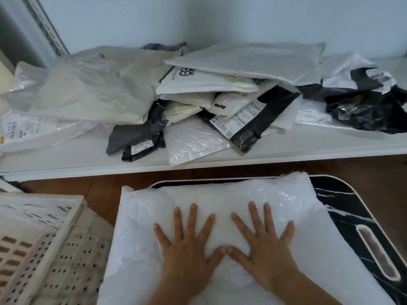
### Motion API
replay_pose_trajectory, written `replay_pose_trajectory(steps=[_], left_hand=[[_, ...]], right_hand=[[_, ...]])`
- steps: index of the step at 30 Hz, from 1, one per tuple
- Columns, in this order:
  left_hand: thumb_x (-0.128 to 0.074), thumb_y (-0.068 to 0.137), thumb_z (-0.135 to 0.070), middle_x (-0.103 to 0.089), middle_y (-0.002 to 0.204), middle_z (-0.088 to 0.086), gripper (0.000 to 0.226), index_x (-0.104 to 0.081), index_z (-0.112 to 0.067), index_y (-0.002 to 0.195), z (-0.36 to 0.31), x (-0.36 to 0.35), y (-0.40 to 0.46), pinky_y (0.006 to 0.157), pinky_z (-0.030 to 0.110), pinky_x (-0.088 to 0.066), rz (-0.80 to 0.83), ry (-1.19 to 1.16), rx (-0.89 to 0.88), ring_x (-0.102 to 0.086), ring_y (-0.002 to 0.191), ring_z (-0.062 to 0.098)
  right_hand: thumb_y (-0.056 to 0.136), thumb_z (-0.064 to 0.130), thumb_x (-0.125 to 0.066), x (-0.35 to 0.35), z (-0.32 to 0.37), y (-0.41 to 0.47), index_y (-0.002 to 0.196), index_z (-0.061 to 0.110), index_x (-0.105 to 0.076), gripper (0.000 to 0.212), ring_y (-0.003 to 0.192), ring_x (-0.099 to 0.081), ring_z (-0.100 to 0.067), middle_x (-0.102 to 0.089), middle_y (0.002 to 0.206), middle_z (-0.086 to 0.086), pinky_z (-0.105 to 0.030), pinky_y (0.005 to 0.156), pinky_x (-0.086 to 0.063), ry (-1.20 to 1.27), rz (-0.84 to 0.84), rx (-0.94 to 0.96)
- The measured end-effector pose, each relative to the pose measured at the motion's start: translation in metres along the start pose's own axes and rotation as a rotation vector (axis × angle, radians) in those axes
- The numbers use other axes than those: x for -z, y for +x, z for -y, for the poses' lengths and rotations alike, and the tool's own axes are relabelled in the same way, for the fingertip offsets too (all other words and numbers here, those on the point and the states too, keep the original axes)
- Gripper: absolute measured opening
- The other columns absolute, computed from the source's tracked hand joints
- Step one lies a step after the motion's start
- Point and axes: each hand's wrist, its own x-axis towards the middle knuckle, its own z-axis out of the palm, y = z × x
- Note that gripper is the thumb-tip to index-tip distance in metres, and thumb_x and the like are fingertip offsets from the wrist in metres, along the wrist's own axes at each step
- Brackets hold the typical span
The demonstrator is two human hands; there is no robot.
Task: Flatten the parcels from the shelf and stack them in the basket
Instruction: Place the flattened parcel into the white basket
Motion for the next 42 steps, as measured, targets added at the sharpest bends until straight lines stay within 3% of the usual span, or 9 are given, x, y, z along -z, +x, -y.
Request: replay_pose_trajectory(steps=[15, 19, 22, 25, 27, 29, 32, 38, 42], left_hand=[[-0.027, 0.083, -0.083, -0.02, 0.16, 0.0, 0.075, -0.02, -0.047, 0.148, 0.001, -0.003, 0.0, 0.104, 0.062, -0.003, 0.071, -0.095, -0.009, -0.018, 0.142, 0.037], [-0.001, 0.069, -0.089, 0.038, 0.151, -0.012, 0.073, 0.024, -0.063, 0.132, 0.005, 0.009, 0.004, 0.108, 0.068, 0.01, 0.114, -0.115, -0.033, 0.033, 0.14, 0.029], [-0.012, 0.074, -0.087, 0.044, 0.145, -0.012, 0.079, 0.021, -0.056, 0.14, 0.002, 0.035, 0.0, 0.109, 0.066, 0.014, 0.257, -0.094, -0.052, 0.037, 0.137, 0.029], [-0.026, 0.085, -0.077, 0.038, 0.15, -0.011, 0.077, 0.01, -0.049, 0.147, -0.004, 0.052, -0.023, 0.112, 0.06, 0.015, 0.331, -0.085, -0.113, 0.035, 0.139, 0.027], [-0.033, 0.088, -0.07, 0.031, 0.155, -0.008, 0.077, 0.005, -0.044, 0.15, -0.007, 0.054, -0.045, 0.115, 0.057, 0.012, 0.365, -0.069, -0.151, 0.03, 0.142, 0.027], [-0.038, 0.088, -0.068, 0.025, 0.158, -0.005, 0.081, 0.003, -0.04, 0.151, -0.006, 0.055, -0.06, 0.117, 0.053, 0.009, 0.422, -0.073, -0.17, 0.024, 0.144, 0.026], [-0.05, 0.087, -0.062, 0.019, 0.16, -0.005, 0.089, 0.005, -0.035, 0.152, -0.006, 0.064, -0.077, 0.118, 0.051, 0.004, 0.594, -0.066, -0.199, 0.018, 0.147, 0.024], [-0.04, 0.099, -0.019, -0.007, 0.161, 0.004, 0.06, -0.013, -0.023, 0.153, -0.018, 0.083, -0.123, 0.114, 0.053, -0.019, 0.448, 0.161, -0.174, -0.016, 0.145, 0.032], [-0.049, 0.091, -0.01, -0.056, 0.125, 0.007, 0.034, -0.05, -0.017, 0.124, -0.016, 0.139, -0.13, 0.095, 0.036, -0.044, 0.126, 0.122, -0.188, -0.055, 0.114, 0.029]], right_hand=[[0.082, 0.085, -0.029, 0.005, -0.001, 0.001, 0.145, 0.046, -0.033, 0.074, 0.143, -0.022, -0.036, -0.028, 0.158, -0.005, -0.074, 0.093, -0.016, 0.108, 0.084, 0.023], [0.062, 0.098, -0.012, 0.031, -0.01, 0.009, 0.142, 0.06, 0.013, 0.091, 0.141, 0.034, -0.027, 0.035, 0.154, 0.006, -0.072, 0.104, 0.008, 0.206, 0.283, 0.076], [0.034, 0.103, -0.008, 0.071, -0.013, 0.009, 0.148, 0.049, 0.011, 0.128, 0.141, 0.034, -0.024, 0.034, 0.154, 0.007, -0.067, 0.109, 0.008, 0.305, 0.542, 0.111], [0.041, 0.098, -0.035, 0.099, -0.002, -0.014, 0.152, 0.034, 0.014, 0.136, 0.141, 0.032, -0.019, 0.034, 0.154, 0.005, -0.061, 0.113, 0.011, 0.259, 0.693, 0.272], [0.084, 0.07, -0.048, 0.086, 0.014, -0.044, 0.154, 0.03, 0.004, 0.096, 0.147, 0.018, -0.023, 0.03, 0.156, 0.002, -0.068, 0.11, 0.0, 0.076, 0.585, 0.376], [0.102, 0.034, -0.028, 0.05, 0.023, -0.072, 0.141, 0.026, -0.034, 0.041, 0.14, -0.031, -0.024, -0.005, 0.162, -0.005, -0.074, 0.088, -0.034, -0.036, 0.37, 0.281], [0.084, 0.044, -0.035, 0.003, 0.027, -0.095, 0.107, 0.034, -0.056, 0.033, 0.092, -0.07, -0.009, -0.069, 0.111, 0.01, -0.041, 0.061, -0.056, 0.009, 0.127, 0.21], [0.073, 0.016, -0.071, 0.123, 0.027, -0.109, 0.093, 0.003, -0.072, 0.023, 0.088, -0.069, -0.024, -0.069, 0.092, -0.022, -0.027, 0.067, -0.046, -0.133, 0.102, 0.412], [0.09, 0.012, -0.049, 0.181, 0.019, -0.108, 0.117, 0.009, -0.055, 0.027, 0.107, -0.057, -0.03, -0.059, 0.119, -0.012, -0.032, 0.075, -0.032, -0.045, 0.065, 0.353]])
